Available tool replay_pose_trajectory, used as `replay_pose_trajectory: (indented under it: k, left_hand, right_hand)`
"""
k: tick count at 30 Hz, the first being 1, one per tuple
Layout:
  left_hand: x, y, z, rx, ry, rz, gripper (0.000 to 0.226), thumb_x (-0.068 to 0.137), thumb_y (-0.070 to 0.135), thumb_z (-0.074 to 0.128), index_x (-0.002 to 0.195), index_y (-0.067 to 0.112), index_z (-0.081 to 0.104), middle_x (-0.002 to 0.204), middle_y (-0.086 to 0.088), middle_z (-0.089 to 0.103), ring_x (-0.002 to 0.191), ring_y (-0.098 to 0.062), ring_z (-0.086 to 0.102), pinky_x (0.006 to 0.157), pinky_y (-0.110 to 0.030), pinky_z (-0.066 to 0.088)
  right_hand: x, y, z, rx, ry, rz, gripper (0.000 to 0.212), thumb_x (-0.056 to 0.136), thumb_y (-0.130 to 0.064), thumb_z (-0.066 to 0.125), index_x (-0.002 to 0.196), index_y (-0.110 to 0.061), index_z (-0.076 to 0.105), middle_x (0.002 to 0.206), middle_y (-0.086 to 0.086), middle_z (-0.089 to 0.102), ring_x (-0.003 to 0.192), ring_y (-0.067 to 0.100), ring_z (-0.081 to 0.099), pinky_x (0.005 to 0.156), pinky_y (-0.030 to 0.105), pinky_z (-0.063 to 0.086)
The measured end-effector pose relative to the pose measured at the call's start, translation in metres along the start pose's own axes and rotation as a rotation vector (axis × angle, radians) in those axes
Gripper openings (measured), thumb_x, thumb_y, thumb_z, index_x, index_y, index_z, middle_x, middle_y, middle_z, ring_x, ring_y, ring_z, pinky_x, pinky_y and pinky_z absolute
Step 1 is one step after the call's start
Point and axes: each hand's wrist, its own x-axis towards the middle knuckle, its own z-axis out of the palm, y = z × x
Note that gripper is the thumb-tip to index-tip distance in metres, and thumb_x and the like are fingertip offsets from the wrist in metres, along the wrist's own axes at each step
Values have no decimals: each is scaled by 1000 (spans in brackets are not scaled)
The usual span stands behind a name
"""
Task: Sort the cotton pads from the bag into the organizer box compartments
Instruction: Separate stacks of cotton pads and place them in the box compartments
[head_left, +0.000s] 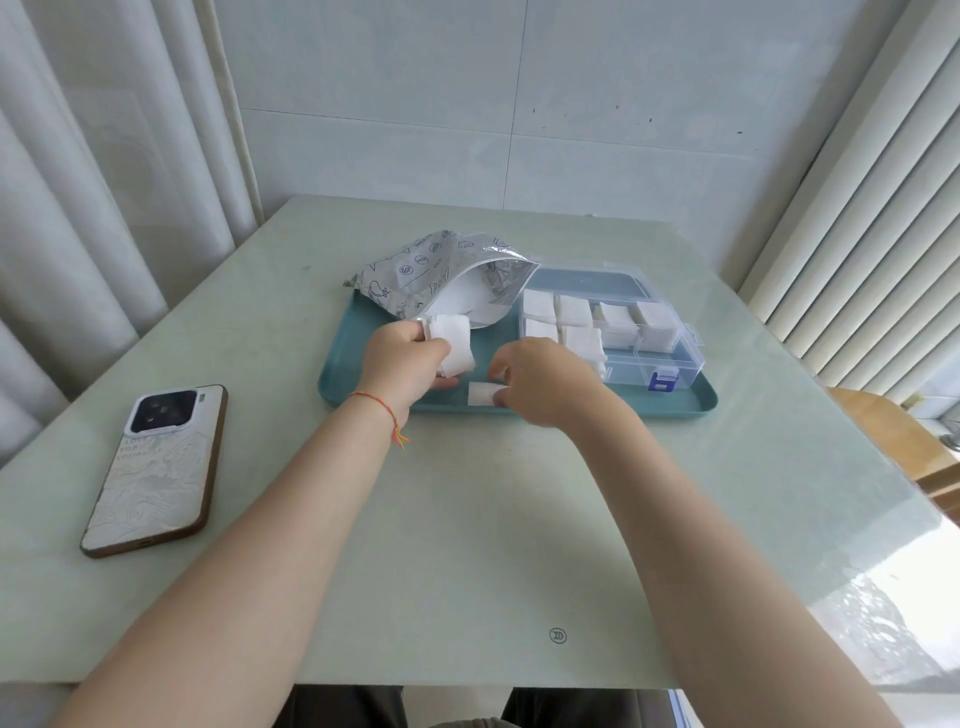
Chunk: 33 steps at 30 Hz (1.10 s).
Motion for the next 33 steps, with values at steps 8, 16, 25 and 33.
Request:
replay_pose_trajectory:
  k: [8,16,25,33]
  left_hand:
    - [0,0,-1,-70,-16,-41,19,89,-5,53,93,5,68,97,-17,67,84,-33,66,56,-28,60]
    - [-5,7,1,-193,-124,-104,17,93,-4,51,96,4,66,101,-25,68,76,-33,68,58,-28,60]
    - [-12,18,6,-419,-302,-211,36,102,28,45,118,2,62,107,-22,71,94,-36,71,67,-33,61]
    - [-17,16,5,-164,-190,-110,10,90,8,62,99,4,59,91,-20,69,70,-28,70,57,-30,58]
  right_hand:
    - [-1,-1,-2,-6,37,-2,16,89,-21,65,104,-15,65,107,4,60,96,25,57,71,32,44]
    - [-9,15,-22,783,227,82,8,89,-17,69,89,-10,74,49,-7,54,39,4,42,44,15,37]
    - [-4,8,-9,1042,219,180,18,86,-20,74,77,-10,62,57,-1,59,37,11,37,38,18,30]
    - [-3,18,-11,436,367,-77,58,67,-50,85,112,-23,61,105,-7,54,84,6,52,73,20,41]
